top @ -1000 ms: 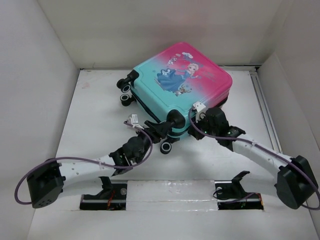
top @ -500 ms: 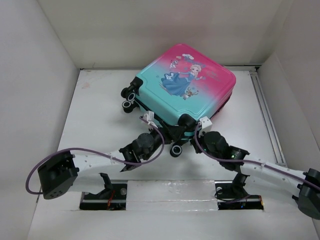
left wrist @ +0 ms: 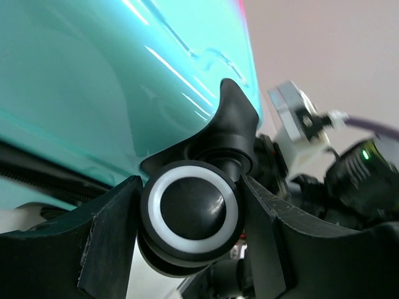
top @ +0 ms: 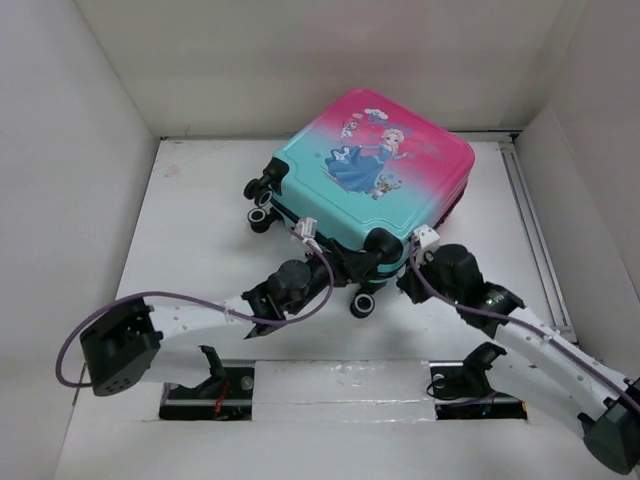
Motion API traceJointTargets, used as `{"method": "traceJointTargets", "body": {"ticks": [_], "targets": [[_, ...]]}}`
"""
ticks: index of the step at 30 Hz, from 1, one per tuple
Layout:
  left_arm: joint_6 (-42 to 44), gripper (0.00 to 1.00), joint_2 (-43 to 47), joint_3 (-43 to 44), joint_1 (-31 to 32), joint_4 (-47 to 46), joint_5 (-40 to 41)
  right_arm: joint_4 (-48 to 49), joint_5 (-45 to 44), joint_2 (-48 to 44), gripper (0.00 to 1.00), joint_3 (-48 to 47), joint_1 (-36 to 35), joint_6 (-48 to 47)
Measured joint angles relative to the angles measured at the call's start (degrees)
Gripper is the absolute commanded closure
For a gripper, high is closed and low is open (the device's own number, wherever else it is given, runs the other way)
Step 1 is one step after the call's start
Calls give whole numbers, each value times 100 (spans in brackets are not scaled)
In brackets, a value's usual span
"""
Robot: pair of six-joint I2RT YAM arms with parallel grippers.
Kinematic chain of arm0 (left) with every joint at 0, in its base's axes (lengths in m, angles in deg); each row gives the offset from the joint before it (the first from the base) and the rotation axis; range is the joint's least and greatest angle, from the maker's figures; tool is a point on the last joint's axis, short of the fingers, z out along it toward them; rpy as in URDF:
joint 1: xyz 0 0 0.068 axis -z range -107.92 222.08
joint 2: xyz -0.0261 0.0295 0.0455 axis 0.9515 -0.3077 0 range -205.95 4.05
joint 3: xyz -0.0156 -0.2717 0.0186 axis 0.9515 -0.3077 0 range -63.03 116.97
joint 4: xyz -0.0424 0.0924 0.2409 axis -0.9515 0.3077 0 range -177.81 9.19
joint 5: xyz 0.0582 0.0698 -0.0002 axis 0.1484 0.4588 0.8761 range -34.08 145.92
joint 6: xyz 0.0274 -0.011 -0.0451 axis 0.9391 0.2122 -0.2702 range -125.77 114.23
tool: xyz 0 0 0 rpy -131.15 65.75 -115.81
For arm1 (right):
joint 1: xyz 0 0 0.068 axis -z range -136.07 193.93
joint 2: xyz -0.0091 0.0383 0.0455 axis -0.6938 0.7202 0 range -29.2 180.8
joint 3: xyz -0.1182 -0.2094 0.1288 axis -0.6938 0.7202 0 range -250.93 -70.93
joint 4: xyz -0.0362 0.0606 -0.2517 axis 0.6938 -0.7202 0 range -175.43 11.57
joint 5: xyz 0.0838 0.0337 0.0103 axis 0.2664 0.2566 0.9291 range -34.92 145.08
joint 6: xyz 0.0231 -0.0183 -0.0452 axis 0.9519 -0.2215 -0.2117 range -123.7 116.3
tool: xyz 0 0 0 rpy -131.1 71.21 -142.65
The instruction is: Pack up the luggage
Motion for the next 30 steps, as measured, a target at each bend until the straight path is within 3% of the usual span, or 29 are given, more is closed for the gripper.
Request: {"method": "traceJointTargets", "body": {"ticks": [5,9,12,17,25,30], "targets": [[-90,100,-1425,1176,-72,-293,-514,-466,1189,446,100,-455,1840,-435],[-269,100,-2299,2017,-299,-404,-1189,-302,1333,439,100,-448,2479,-402],[-564,100,-2625,2293,-494,-505,-1902,249,1023,-326,100,216,2212,-107],[-1145,100,-3165,2712,-601,-608,-2822,496,-203,-1408,100,920,1635,358],[-1460,100,-3722,3182,-1167,-1106,-4492,428,-903,-1576,100,922,1154,566],[-1416,100,-3442,3163,-1257,-647,-4693,-234,-1464,-1961,100,754,586,562]]}}
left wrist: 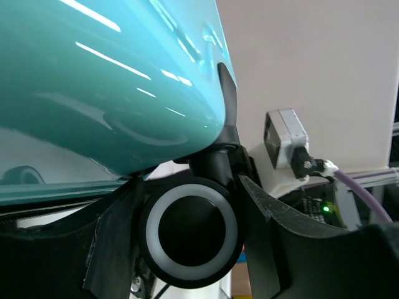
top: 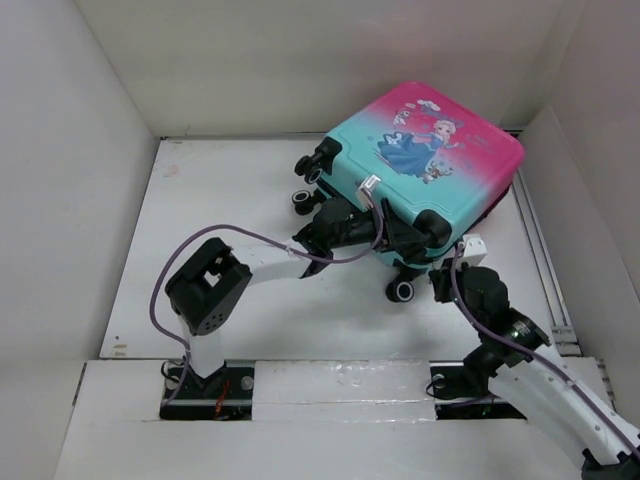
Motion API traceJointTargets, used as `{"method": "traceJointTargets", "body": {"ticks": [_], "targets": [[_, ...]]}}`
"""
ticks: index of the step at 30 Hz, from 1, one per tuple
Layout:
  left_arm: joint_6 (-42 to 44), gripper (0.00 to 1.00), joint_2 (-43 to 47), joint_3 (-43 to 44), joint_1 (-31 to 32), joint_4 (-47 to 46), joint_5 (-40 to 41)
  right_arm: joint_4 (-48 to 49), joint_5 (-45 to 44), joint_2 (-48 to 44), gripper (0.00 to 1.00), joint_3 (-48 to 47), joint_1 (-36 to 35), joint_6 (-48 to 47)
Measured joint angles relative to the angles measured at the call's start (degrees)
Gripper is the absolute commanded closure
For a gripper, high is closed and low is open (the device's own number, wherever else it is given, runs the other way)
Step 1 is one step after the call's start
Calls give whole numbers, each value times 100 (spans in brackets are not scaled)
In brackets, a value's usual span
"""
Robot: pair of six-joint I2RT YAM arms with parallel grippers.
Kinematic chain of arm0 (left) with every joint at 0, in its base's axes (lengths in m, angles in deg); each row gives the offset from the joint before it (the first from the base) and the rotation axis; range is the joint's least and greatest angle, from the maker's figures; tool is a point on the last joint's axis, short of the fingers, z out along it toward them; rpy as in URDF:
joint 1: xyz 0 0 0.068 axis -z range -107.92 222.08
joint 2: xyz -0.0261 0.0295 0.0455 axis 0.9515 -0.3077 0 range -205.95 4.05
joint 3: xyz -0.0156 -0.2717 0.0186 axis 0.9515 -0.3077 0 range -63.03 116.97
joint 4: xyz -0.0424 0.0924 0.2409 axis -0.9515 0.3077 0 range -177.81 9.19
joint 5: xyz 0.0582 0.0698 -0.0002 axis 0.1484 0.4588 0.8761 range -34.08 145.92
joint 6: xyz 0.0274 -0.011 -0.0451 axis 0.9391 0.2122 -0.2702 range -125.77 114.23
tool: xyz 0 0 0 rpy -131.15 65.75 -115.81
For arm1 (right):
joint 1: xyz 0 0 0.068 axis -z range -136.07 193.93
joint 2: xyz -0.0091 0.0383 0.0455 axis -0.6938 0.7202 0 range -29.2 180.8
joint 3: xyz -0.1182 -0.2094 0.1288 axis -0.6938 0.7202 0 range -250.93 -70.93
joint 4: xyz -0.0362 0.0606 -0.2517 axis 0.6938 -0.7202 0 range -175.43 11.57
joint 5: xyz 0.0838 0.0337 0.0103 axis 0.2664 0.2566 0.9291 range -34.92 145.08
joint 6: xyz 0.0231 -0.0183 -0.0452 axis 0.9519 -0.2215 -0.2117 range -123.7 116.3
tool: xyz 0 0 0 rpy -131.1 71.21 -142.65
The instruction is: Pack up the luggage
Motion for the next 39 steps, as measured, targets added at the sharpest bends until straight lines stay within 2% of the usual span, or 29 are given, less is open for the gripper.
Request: {"method": "traceJointTargets", "body": {"ticks": [5,10,15,19,23,25,29,35,36,37,38,39], "targets": [[348,100,669,-553,129,153,662,-466,-55,26,100,-315,-393,138],[691,100,1368,-1576,214,48,1663,-190,299,968,100,-435,-426,96],[890,100,2063,-2269,289,-81,2601,313,1613,1687,100,-599,-114,-107],[890,100,1976,-2221,297,-114,2662,562,1945,1784,100,-564,-243,-101],[651,100,1432,-1744,315,-136,2096,1954,1991,1392,100,271,-439,184],[474,100,1119,-1497,389,-149,1746,2975,1921,1491,100,767,-457,348],[260,100,957,-1397,367,-219,1635,4389,1550,1934,100,1187,-592,577],[173,100,911,-1397,391,-352,1934,5132,710,2347,100,1287,-874,841],[186,100,911,-1397,426,-356,2026,5169,586,2365,95,1292,-911,887],[212,95,911,-1397,457,-372,2122,5202,470,2387,86,1298,-940,949],[247,84,911,-1397,485,-378,2216,5239,393,2417,77,1298,-964,1016],[291,70,916,-1397,498,-391,2295,5281,391,2435,65,1300,-992,1069]]}}
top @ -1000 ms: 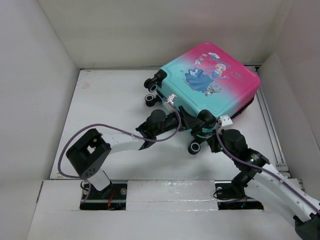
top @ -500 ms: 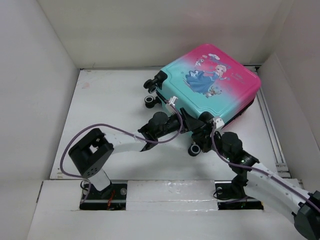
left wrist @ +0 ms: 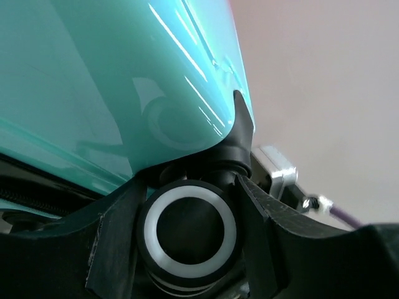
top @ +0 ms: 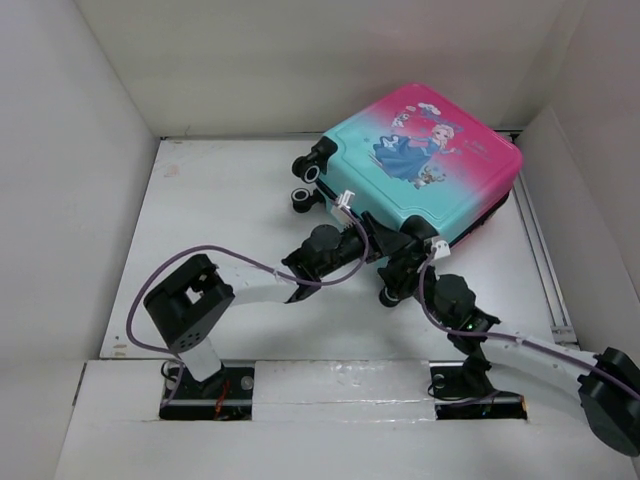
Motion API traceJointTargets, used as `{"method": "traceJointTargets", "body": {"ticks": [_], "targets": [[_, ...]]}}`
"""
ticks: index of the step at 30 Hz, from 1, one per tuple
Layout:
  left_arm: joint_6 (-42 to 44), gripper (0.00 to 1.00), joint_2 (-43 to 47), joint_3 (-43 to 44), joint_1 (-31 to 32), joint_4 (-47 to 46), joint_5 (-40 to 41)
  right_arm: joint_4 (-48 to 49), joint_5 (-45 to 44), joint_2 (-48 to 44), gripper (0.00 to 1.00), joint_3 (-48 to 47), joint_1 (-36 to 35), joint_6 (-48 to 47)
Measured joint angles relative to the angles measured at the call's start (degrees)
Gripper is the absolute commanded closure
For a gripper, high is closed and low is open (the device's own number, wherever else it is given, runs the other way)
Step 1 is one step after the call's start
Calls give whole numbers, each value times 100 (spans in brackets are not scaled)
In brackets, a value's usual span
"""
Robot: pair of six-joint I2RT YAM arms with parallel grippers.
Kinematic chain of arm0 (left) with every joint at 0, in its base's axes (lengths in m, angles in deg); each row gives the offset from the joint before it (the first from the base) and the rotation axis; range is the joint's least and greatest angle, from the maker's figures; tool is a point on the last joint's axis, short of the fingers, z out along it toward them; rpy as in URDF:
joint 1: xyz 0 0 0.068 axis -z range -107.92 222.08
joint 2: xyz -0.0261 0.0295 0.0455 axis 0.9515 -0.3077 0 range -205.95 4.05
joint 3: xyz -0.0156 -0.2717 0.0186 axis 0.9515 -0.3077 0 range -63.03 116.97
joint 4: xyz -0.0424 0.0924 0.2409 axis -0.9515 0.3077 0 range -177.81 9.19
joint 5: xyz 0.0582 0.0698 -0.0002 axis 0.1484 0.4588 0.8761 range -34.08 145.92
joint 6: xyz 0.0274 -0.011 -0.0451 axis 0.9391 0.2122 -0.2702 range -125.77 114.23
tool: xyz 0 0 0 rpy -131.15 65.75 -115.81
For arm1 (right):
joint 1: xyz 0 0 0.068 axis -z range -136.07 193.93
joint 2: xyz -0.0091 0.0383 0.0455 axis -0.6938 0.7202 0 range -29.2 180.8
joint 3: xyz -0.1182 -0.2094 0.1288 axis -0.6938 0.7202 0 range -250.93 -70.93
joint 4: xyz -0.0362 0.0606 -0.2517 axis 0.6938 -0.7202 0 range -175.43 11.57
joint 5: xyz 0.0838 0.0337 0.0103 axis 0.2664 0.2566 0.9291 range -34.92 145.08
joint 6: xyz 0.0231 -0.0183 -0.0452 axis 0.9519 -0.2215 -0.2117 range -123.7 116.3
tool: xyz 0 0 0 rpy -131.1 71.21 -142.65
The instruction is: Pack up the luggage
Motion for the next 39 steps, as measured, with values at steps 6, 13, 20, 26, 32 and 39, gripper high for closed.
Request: {"method": "traceJointTargets", "body": {"ticks": [6,13,20,26,32,39], "targets": [[785,0,595,-20,472,688,664,-909,118,-693,43,-254,-225,85],[1615,0,2605,-660,516,1954,2013,-2514,31,-1523,9,-990,-243,44],[1624,0,3668,-852,-1447,2455,2594,-3707,603,-957,17,-1419,-247,-208],[1176,0,1987,-393,-3445,2347,1290,-4306,1408,-855,11,-2208,-367,-551],[861,0,278,330,-3928,1897,-153,-4944,1464,-988,9,-2605,-396,-824],[361,0,-345,562,-3928,595,-1043,-5477,1270,-866,10,-3136,-354,-1165]]}}
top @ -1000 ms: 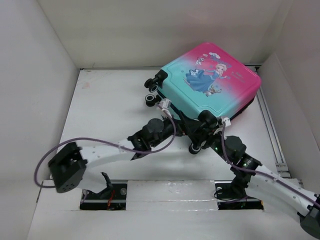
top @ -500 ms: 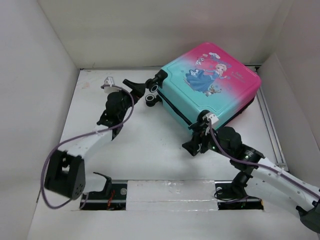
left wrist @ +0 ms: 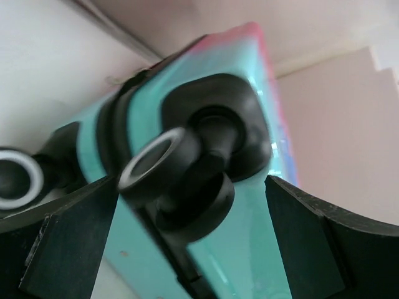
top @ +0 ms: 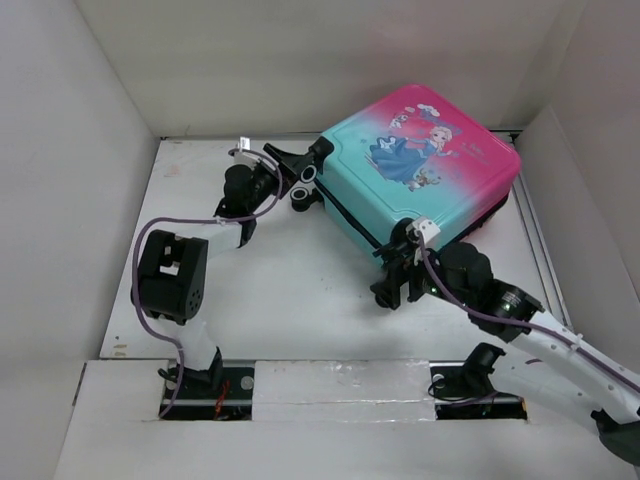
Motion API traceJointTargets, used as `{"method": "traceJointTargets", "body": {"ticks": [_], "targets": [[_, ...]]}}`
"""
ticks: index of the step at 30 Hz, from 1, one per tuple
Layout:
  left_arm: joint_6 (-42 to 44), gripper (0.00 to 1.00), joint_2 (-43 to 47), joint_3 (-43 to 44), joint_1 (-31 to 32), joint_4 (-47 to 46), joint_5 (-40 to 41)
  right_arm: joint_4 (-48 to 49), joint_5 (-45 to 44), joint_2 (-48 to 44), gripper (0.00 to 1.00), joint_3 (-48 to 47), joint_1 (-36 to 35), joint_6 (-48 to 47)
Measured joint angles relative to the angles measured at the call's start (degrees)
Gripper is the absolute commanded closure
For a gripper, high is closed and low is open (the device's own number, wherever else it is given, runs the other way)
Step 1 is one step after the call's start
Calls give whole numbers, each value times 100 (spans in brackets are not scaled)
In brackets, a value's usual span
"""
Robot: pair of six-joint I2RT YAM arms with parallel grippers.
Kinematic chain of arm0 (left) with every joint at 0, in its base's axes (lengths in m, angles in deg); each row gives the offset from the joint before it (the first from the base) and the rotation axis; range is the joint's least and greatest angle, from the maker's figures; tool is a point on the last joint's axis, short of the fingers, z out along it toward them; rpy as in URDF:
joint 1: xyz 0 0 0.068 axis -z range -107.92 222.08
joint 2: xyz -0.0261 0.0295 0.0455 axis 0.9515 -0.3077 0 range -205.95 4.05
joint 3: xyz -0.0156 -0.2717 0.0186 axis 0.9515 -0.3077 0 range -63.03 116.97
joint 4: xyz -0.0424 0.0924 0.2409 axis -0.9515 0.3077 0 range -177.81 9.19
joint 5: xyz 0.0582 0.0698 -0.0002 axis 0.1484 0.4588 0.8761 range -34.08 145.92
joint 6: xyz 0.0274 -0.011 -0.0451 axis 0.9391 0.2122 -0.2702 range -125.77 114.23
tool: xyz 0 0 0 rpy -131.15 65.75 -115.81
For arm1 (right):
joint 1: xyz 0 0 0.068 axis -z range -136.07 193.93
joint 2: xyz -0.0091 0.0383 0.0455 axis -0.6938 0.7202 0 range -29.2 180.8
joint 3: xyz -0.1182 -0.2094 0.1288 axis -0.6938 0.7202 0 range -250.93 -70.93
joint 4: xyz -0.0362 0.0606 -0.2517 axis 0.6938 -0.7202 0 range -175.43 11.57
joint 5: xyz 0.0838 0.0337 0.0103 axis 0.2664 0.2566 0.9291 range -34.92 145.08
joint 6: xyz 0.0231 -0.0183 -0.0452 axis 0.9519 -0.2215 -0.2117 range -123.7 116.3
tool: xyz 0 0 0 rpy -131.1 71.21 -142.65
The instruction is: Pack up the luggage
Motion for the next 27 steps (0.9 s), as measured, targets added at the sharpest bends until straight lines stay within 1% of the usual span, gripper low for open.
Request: {"method": "traceJointTargets", "body": {"ticks": [5,8,12,13,16,17,19,22,27], "targets": [[-409,0,-546,282,13,-640,-197,24,0,289,10,-13,157,-149],[-588,0,-872,498,13,-807,-278,22,-4,269,10,-13,256,-186],[-885,24,-1078,619,11,-1115,-286,-48,-48,72,11,-13,417,-177],[-955,35,-1113,619,0,-1263,-271,-61,-55,4,11,-13,485,-162],[-1182,58,-1257,619,-31,-1620,-275,-83,-52,-155,12,-13,758,-133],[-1263,74,-1320,619,-50,-1755,-315,-33,-90,-175,12,-24,874,-136],[-1364,86,-1401,619,-63,-1923,-310,-105,-66,-149,14,-116,1086,-120],[-1438,99,-1416,616,-63,-1978,-262,-186,50,-7,14,-199,1355,-122],[-1515,100,-1423,466,-61,-2142,-164,-275,234,208,14,-210,1759,-96]]}}
